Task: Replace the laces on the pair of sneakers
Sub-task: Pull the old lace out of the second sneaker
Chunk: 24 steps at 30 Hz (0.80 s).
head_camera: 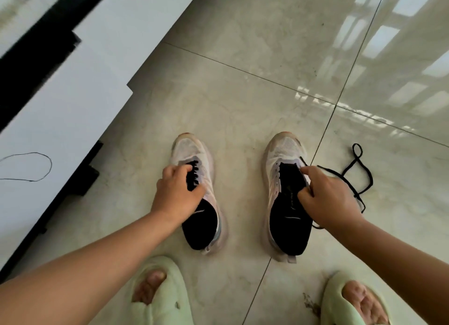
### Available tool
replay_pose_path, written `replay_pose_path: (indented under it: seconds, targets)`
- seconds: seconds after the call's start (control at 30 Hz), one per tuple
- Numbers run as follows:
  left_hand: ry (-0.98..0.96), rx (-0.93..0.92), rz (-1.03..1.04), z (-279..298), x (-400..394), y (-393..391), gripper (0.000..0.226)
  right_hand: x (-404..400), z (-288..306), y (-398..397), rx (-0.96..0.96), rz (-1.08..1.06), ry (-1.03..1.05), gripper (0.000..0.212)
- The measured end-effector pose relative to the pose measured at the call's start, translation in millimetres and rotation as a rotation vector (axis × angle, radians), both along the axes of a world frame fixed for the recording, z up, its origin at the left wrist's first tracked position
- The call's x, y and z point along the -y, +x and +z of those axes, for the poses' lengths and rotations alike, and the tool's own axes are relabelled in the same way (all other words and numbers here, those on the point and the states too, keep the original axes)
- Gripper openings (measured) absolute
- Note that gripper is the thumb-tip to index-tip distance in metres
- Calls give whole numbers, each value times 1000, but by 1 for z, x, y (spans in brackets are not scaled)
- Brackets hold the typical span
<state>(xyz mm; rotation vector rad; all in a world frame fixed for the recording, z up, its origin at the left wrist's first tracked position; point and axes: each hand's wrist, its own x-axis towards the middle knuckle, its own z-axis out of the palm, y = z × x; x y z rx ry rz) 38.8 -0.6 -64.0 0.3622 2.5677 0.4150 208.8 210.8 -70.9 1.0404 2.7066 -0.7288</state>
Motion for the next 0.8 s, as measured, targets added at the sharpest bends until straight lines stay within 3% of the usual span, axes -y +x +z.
replay_pose_path:
  seconds: [0.2, 0.4, 0.57, 0.8]
  targets:
    - [27, 58, -177, 3, -4, 24, 57, -3, 12, -5, 15, 97, 95, 41]
    - [-43, 199, -169, 9, 3, 19, 69, 9, 50, -15, -67, 285, 52, 30]
    - [67, 287, -137, 15, 19, 20, 65, 30, 79, -38, -76, 439, -27, 38]
    - [104, 343, -160, 22, 47, 24, 65, 73, 97, -79, -24, 600, -59, 32]
